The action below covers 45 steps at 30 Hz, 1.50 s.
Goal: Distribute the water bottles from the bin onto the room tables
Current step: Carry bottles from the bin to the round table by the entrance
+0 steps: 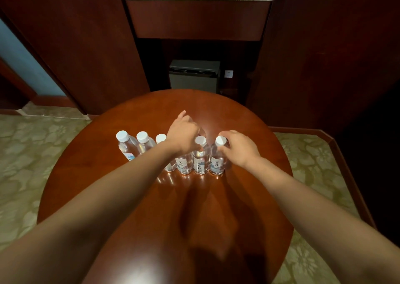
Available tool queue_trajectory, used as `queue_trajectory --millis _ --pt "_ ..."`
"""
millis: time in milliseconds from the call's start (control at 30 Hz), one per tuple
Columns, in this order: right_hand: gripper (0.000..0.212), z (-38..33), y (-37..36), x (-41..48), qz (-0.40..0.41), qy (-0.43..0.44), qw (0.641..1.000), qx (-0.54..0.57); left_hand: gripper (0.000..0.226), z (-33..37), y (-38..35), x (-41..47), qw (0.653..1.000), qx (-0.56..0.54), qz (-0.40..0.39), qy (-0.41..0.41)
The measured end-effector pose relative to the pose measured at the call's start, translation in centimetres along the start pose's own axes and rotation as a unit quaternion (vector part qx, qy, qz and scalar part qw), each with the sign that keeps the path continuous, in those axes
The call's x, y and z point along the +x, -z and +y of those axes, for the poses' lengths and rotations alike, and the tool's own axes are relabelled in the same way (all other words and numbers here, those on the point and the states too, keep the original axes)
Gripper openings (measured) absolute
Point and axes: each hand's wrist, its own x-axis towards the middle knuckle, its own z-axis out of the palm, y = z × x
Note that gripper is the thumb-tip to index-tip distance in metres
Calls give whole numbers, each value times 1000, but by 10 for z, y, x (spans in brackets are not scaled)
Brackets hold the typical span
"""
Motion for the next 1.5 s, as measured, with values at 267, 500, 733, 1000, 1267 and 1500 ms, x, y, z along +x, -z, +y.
queue_trajectory --millis 267,500,733,1000,1267,1500 --pt "23 -4 1 -5 2 -6 1000 20 34 3 0 -3 999 -22 -7 27" --pt "38 -4 1 -12 9 -20 999 27 51 9 7 -9 998 -22 -46 42" --pt "77 -8 -4 -31 -23 -26 998 58 76 20 5 -42 997 -56 -4 56" --pt "95 -11 -10 -83 19 1 1000 13 94 39 -12 -115 989 -95 49 104" --pt "105 -26 -28 -132 -36 2 998 -56 105 55 -32 -170 983 -94 -1 158" --pt "109 -42 -43 -146 -105 49 990 -82 107 57 -35 -212 969 -100 -50 222"
